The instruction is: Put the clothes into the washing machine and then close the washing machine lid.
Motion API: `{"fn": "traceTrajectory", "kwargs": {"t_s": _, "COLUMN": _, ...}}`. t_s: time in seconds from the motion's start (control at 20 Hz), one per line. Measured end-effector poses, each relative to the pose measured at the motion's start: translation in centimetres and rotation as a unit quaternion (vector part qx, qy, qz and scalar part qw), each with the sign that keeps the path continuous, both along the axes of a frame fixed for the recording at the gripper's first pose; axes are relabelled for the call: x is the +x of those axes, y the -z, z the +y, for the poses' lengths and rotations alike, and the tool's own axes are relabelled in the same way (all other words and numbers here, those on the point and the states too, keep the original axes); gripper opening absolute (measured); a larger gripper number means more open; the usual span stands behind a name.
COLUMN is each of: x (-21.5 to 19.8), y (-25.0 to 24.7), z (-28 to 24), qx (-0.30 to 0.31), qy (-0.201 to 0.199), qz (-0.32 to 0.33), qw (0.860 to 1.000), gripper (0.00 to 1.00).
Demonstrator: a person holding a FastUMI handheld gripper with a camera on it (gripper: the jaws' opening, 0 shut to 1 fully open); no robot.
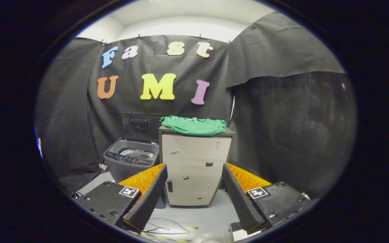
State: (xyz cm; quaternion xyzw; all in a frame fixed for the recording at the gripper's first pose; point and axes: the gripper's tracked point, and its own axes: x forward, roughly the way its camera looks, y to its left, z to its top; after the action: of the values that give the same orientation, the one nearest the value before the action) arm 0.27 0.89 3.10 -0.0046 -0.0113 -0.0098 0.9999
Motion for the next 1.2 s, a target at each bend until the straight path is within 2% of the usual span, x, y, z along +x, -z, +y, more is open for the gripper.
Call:
{"fn": "traceTrajectory", "kwargs": {"t_s": 0.25, "x": 1.9, "y": -4.4, "z": -1.5, "qx": 0.014, "qy": 0.006, "qz": -0.017, "qw": 1.0, "gripper": 1.0}}
{"fn": "traceTrajectory", "kwargs": {"t_s": 0.5, "x": 5.9, "y": -10.1, "z": -3.5, "qx": 0.04, "qy": 0.01, "qz": -0.033, "qw": 0.999, "gripper": 1.0}}
{"fn": "traceTrajectory", "kwargs": {"t_s": 0.65, "x": 10.1, "y": -14.0, "z": -4.8, "qx": 0.033, "qy": 0.015, "qz": -0.044, "qw": 0.998, "gripper": 1.0}}
{"fn": "traceTrajectory", "kwargs": {"t_s": 1.2, "x": 29.1, "y": -27.6, "z": -4.7, "qx": 0.019, "qy": -0.026, "qz": -0.075, "qw": 0.997, "gripper": 1.0}}
